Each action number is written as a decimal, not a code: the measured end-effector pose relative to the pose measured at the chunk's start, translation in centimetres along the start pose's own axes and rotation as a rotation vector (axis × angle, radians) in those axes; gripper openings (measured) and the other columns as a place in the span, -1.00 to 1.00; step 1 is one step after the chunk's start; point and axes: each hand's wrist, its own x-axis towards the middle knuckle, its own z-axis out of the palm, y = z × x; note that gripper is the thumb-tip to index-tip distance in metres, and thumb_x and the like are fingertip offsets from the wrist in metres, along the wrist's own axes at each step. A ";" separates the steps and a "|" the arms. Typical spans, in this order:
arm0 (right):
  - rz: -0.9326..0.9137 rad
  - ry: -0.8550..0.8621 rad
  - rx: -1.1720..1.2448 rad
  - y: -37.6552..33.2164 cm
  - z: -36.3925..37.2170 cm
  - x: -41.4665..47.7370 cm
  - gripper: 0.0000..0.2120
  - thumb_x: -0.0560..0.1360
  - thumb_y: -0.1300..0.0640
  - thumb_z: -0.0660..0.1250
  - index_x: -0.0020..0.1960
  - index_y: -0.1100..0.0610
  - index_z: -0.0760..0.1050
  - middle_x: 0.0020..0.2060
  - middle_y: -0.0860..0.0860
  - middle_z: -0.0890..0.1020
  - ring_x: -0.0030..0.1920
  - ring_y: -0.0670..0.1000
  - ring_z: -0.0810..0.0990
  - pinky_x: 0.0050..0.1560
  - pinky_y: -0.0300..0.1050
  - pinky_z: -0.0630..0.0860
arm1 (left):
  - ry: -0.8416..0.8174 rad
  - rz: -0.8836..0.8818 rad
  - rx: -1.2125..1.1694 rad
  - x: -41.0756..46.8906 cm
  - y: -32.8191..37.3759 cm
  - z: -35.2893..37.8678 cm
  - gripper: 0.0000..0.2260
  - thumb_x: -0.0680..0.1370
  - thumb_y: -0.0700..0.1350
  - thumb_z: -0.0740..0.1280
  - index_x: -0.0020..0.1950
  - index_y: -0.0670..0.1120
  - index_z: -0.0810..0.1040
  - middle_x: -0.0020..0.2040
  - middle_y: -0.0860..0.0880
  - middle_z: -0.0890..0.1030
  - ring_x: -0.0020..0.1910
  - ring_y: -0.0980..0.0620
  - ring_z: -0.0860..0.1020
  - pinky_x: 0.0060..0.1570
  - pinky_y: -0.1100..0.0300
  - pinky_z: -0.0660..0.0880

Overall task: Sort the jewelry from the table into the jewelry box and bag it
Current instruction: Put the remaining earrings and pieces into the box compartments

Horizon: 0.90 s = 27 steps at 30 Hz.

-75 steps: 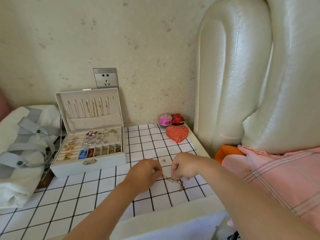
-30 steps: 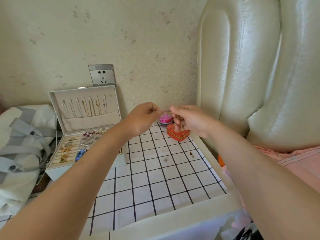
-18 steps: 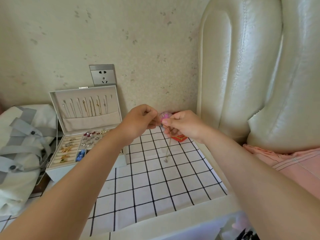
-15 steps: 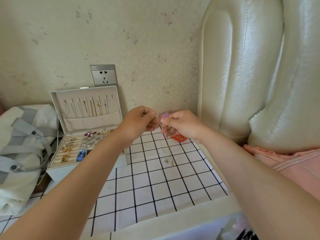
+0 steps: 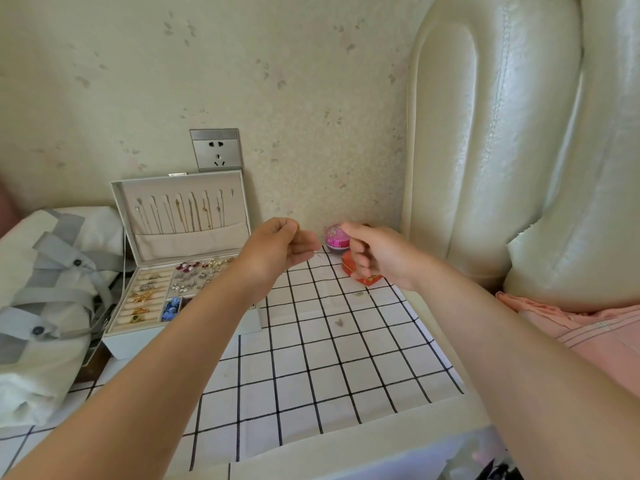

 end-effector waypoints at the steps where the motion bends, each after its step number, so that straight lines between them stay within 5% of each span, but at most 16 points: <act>1: 0.017 -0.005 0.001 0.1 -0.3 -0.1 -0.56 0.63 -0.09 0.21 -0.38 0.04 0.30 -0.52 0.00 0.34 -0.51 0.02 0.31 -0.11 0.04 0.52 | 0.001 -0.023 -0.036 0.0 -0.2 -0.1 -0.84 0.70 -0.18 0.10 0.00 -0.16 0.43 -0.18 -0.09 0.63 -0.12 -0.09 0.67 -0.02 0.09 0.62; 4: 0.072 -0.023 0.019 0.5 -0.9 -0.3 -0.61 0.63 -0.06 0.22 -0.33 0.05 0.31 -0.51 -0.01 0.33 -0.54 -0.01 0.27 -0.32 -0.08 0.44 | 0.025 -0.068 0.065 0.0 -1.3 -0.6 -0.84 0.69 -0.16 0.13 -0.04 -0.11 0.44 -0.33 -0.02 0.49 -0.38 0.01 0.48 -0.25 0.16 0.51; 8: 0.125 -0.011 0.010 1.0 -1.7 -0.4 -0.67 0.62 -0.04 0.22 -0.27 0.06 0.32 -0.50 -0.03 0.36 -0.53 -0.03 0.24 -0.42 -0.14 0.30 | -0.029 -0.134 0.311 0.1 -2.7 -1.5 -0.85 0.67 -0.15 0.16 -0.09 -0.09 0.41 -0.38 0.02 0.34 -0.47 0.07 0.25 -0.39 0.21 0.23; 15: 0.092 0.015 0.200 0.5 -2.2 -0.3 -0.75 0.65 0.06 0.16 -0.19 0.10 0.41 -0.54 -0.06 0.26 -0.52 -0.05 0.19 -0.35 -0.11 0.35 | -0.170 -0.039 0.777 -0.5 -3.1 -1.2 -0.84 0.58 0.02 0.34 -0.09 -0.03 0.63 -0.34 0.10 0.45 -0.37 0.08 0.37 -0.28 0.22 0.35; 18: 0.043 0.020 0.298 -0.1 -2.6 -0.1 -0.75 0.65 0.09 0.14 -0.15 0.12 0.47 -0.56 -0.06 0.25 -0.57 -0.08 0.18 -0.40 -0.15 0.32 | -0.197 -0.039 0.728 -0.5 -2.7 -0.8 -0.78 0.61 -0.08 0.26 -0.13 -0.07 0.65 -0.42 0.03 0.41 -0.38 0.02 0.36 -0.29 0.17 0.39; 22: 0.012 -0.010 0.271 -0.1 -2.3 0.1 -0.79 0.66 0.12 0.13 -0.05 0.16 0.48 -0.51 -0.05 0.29 -0.59 -0.12 0.16 -0.51 -0.21 0.01 | -0.165 -0.102 0.467 -0.1 -2.7 -1.0 -0.76 0.64 -0.12 0.22 -0.18 -0.10 0.59 -0.17 -0.01 0.62 -0.13 0.03 0.58 0.17 0.03 0.52; 25: 0.004 -0.027 0.189 -0.1 -1.6 0.1 -0.78 0.66 0.14 0.14 -0.05 0.18 0.50 -0.54 -0.05 0.25 -0.57 -0.09 0.17 -0.55 -0.22 0.07 | -0.149 -0.086 0.170 -0.1 -2.8 -1.9 -0.74 0.67 -0.14 0.15 -0.17 -0.13 0.52 -0.15 -0.08 0.65 -0.01 -0.05 0.63 0.22 0.04 0.50; 27: 0.043 -0.011 0.131 -0.1 -1.1 0.2 -0.77 0.63 0.15 0.14 -0.14 0.18 0.48 -0.53 -0.02 0.27 -0.53 -0.04 0.22 -0.51 -0.20 0.16 | -0.147 -0.072 -0.025 -0.2 -2.4 -2.4 -0.74 0.68 -0.16 0.11 -0.13 -0.17 0.48 -0.31 -0.09 0.54 -0.13 -0.10 0.62 0.18 0.04 0.56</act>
